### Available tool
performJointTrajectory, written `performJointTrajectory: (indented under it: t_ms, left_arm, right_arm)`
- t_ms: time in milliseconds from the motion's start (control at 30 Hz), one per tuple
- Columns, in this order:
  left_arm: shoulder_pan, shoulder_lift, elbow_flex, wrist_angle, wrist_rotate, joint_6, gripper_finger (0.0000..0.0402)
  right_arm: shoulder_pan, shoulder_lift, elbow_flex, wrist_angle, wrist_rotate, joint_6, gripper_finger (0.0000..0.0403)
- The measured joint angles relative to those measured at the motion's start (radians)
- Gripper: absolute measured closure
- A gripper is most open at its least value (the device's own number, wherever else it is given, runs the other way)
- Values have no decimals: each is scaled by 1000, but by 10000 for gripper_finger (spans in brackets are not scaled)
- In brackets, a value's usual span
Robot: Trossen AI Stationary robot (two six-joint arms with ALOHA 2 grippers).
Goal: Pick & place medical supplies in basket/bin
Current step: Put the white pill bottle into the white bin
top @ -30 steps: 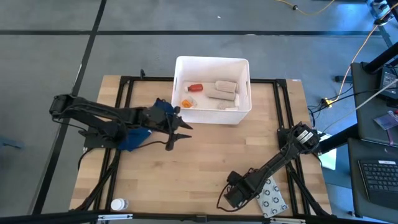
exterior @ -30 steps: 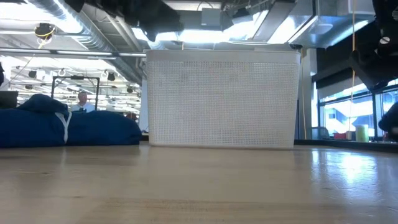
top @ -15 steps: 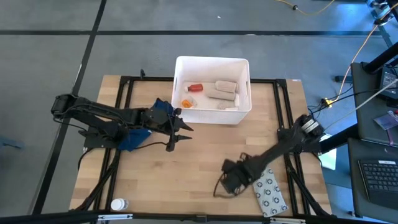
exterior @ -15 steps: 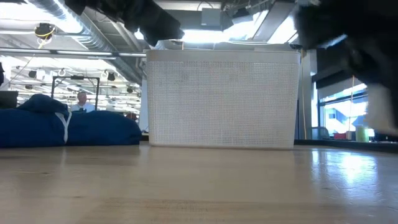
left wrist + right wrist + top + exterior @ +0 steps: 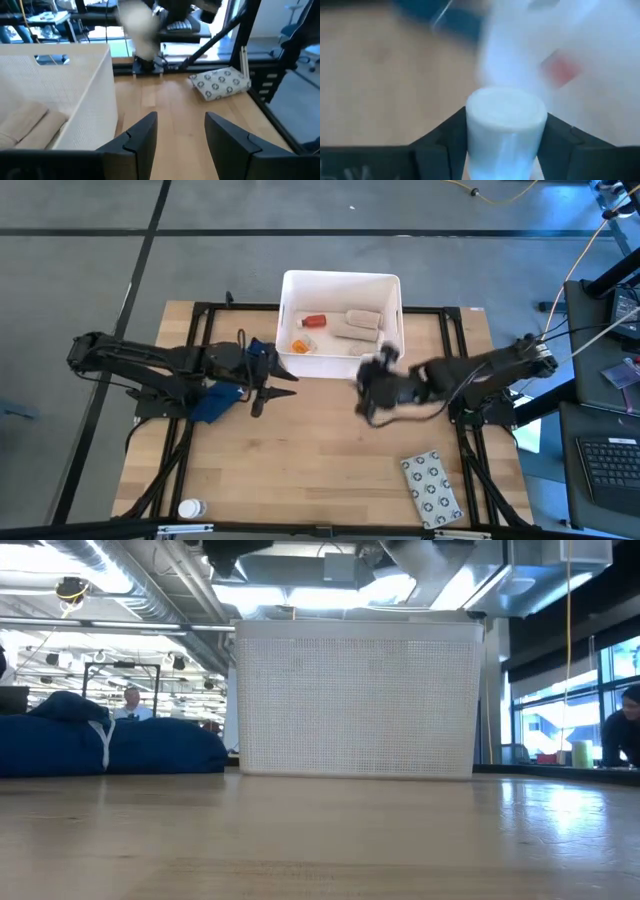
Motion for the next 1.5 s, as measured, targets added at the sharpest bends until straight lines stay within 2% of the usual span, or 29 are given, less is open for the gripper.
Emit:
performJointTrajectory:
  t_ms: [67,133,233,300,533,667,833,1067,1333,1500]
  left_arm:
    - [0,-24,0,-3,0,-20,245]
    - [0,-40,0,-5,0,-39,245]
    - [0,-55,0,-17,1,-64,245]
    - [0,-55,0,-13,1,-91,245]
    - [0,-54,0,-49,1,-174,245]
    - [-1,-54,0,-47,1,-178,245]
    - [-1,-54,0,-46,1,-177,245]
    - [-1,-54,0,-47,2,-134,245]
    - [-1,-54,0,-51,1,-122,245]
    - [-1,-54,0,-64,1,-123,245]
  right_arm:
    - [-63,-1,71,47,80,-191,221]
    - [-146,8,131,139,70,-388,220]
    - [-281,40,190,289,-66,-604,220]
    - [-370,73,210,341,-183,-685,220]
    - [-599,280,222,334,-499,-759,220]
    - [-654,426,222,356,-598,-776,219]
    - [-685,572,222,386,-605,-823,219]
    - [-694,684,222,413,-605,-824,219]
    - [-694,722,222,415,-600,-823,217]
    - [-694,721,222,421,-603,-819,200]
